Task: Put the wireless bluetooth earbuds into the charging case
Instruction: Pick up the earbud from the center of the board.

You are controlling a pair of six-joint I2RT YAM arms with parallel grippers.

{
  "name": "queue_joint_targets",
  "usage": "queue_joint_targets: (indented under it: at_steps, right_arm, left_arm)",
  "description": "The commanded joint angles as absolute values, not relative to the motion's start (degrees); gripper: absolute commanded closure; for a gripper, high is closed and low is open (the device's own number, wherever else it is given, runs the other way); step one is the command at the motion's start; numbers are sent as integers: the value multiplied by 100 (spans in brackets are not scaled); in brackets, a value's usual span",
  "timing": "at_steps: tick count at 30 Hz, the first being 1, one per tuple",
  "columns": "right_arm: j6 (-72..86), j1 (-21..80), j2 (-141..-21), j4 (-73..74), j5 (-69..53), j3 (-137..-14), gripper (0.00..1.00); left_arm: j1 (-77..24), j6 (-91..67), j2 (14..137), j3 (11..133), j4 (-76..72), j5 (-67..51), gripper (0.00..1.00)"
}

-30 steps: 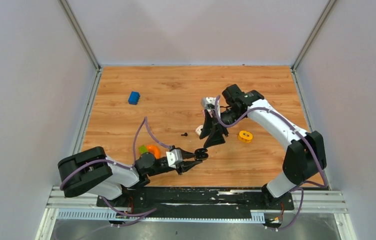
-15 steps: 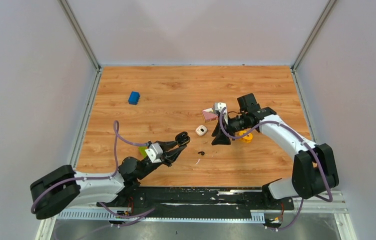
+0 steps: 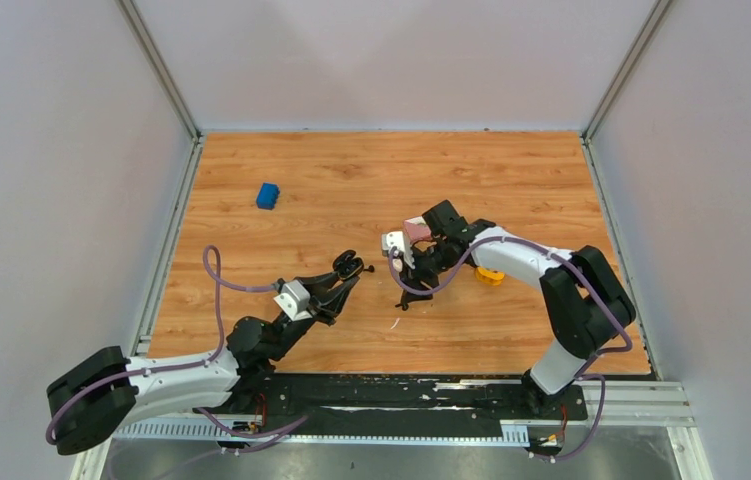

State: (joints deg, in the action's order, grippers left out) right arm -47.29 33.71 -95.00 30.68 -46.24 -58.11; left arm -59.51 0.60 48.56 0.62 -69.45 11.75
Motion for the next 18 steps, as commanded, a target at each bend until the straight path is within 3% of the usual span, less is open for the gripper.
queue_joint_targets:
  at_steps: [1,9,18]
  right_arm:
    - [-5287,3404,-9508,3030,-4403,-5864,54]
    - [-5643,3987,-9652,2966,-3466,-5787,50]
    - [-5812,4091,-9806,3254,-3241,-5888,47]
  left_arm:
    - [-5927,130,4700,-244,-7027,1415,100]
    - [-5932,105,4681,-240,-7014,1475,100]
    - [-5928,90,4677,-218,-6945,1450,100]
